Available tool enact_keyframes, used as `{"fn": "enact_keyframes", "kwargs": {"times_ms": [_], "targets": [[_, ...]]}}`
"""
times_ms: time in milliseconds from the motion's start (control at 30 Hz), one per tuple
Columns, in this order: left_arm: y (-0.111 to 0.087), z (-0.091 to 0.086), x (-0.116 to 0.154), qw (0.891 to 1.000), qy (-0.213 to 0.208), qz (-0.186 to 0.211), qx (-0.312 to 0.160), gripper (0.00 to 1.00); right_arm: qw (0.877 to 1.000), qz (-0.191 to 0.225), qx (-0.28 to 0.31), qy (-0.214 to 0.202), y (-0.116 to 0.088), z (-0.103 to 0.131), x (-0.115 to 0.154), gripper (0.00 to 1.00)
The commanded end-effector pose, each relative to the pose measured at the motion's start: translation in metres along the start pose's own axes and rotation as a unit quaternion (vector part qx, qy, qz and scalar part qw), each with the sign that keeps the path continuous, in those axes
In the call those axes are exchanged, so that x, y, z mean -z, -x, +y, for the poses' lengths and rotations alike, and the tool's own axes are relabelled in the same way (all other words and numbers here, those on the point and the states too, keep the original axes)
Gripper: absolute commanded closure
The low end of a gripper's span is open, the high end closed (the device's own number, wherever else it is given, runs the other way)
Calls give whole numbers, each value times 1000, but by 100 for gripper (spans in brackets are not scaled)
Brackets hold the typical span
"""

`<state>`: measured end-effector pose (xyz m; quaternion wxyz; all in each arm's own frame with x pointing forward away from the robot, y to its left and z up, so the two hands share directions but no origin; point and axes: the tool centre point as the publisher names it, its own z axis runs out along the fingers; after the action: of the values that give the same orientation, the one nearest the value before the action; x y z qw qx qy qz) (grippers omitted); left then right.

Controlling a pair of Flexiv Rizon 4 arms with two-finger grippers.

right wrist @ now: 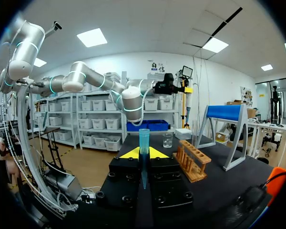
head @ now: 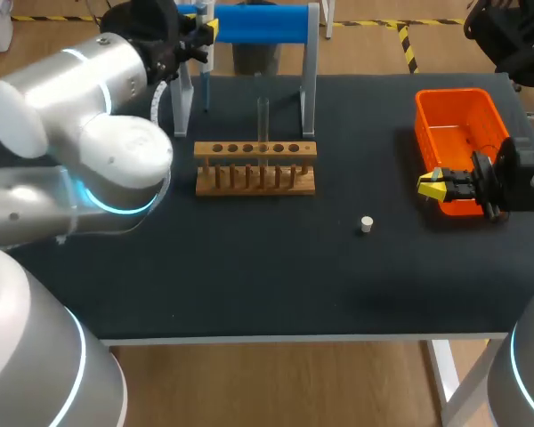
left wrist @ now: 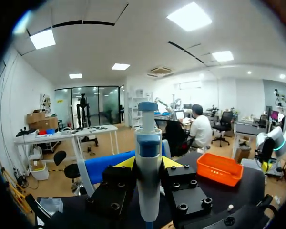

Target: Invert the test tube, pick up the pipette, mount the tip to pipette, aspirate from beaker and dispense into the tube, eject the tip, return the pipette, and cap with the stopper.

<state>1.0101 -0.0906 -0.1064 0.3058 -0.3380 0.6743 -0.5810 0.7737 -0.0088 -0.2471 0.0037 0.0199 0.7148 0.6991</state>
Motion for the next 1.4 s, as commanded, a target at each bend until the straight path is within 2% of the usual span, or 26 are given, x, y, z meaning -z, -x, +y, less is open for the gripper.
{"fn": "enact_keyframes", "kwargs": {"times_ms": [33, 700, 733, 833, 1067, 1267, 1400], "targets": [[-15, -7, 58, 971, -22, 238, -9, 100, 1000, -2, 1, -1, -1, 0, -1, 100], [-15, -7, 58, 971, -22, 238, -9, 100, 1000, -2, 1, -1, -1, 0, -1, 100], [-19, -14, 58, 964, -35, 262, -21, 100, 1000, -2, 1, -1, -1, 0, -1, 100], [-34, -34, 65, 951, -50, 301, -47, 100, 1000, -2, 1, -1, -1, 0, -1, 100], [-76, -67, 91, 915, -53, 393, -73, 100, 1000, -2, 1, -1, -1, 0, -1, 100], [-116, -85, 105, 890, -43, 447, -81, 100, 1000, -2, 1, -1, -1, 0, -1, 100], [-140, -92, 112, 881, -37, 465, -81, 100, 1000, -2, 1, -1, -1, 0, -1, 100]]}}
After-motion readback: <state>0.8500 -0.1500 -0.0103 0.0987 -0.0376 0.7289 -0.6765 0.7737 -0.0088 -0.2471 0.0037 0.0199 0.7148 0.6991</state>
